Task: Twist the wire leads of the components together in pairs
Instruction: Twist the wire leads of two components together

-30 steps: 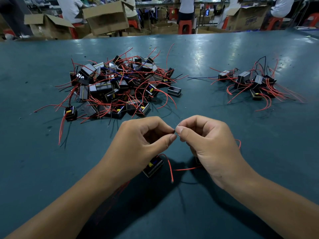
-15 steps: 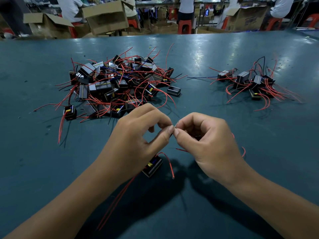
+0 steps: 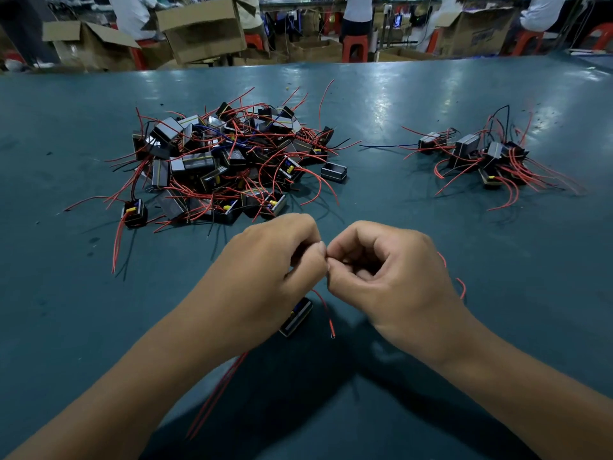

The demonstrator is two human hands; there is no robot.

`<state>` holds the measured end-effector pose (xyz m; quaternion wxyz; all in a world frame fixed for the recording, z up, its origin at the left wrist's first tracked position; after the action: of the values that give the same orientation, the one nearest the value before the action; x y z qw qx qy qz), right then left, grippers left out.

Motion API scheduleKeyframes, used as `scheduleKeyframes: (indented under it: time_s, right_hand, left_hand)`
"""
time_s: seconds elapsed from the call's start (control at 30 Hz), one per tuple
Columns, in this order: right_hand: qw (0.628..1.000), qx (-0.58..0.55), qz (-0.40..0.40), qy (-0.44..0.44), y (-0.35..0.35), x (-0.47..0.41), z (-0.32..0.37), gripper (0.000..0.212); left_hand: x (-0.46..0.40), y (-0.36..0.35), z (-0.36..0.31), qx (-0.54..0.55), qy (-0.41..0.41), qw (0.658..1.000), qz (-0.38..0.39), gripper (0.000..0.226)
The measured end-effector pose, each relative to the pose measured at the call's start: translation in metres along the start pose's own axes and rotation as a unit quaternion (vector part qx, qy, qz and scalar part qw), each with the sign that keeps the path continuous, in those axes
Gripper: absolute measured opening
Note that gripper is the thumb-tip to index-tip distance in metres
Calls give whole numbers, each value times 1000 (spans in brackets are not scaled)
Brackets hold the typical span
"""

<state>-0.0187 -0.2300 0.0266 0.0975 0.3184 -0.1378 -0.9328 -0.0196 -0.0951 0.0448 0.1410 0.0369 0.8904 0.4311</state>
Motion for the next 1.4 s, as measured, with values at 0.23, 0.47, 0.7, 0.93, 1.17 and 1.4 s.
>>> scheduleKeyframes:
  time_s: [0.23, 0.47, 0.7, 0.93, 1.17, 1.4]
  right_hand:
    - [999, 20, 19, 17, 4, -2, 3, 14]
    - [995, -64, 68, -25, 5, -5, -3, 6]
    - [983, -153, 97, -27, 2, -5, -3, 7]
    - [996, -29, 76, 40, 7, -5, 3, 8]
    - [992, 58, 76, 76, 6, -6, 7, 11]
    - [997, -30, 71, 0, 7, -5, -2, 8]
  left_hand:
    - [-6, -6, 19, 311, 125, 939, 69, 36]
    - [-6, 17, 5, 79, -172, 982, -3, 13]
    - [-2, 20, 0, 8, -254, 965, -72, 11]
    - [-3, 11, 0, 21, -187, 982, -19, 20]
    - [-3, -13, 24, 301, 129, 930, 166, 23]
    - [-6, 9, 24, 289, 66, 949, 102, 19]
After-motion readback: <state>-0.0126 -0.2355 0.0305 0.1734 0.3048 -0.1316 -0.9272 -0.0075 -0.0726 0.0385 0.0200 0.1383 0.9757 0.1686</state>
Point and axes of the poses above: each hand's wrist, its own x-axis away from the middle knuckle, its own y-axis out of the back of the hand, z = x × y, the point moved 6 cm from there along -x, towards the middle knuckle, and after that the axes turned 12 degrees about y, right-handed, at the moved point
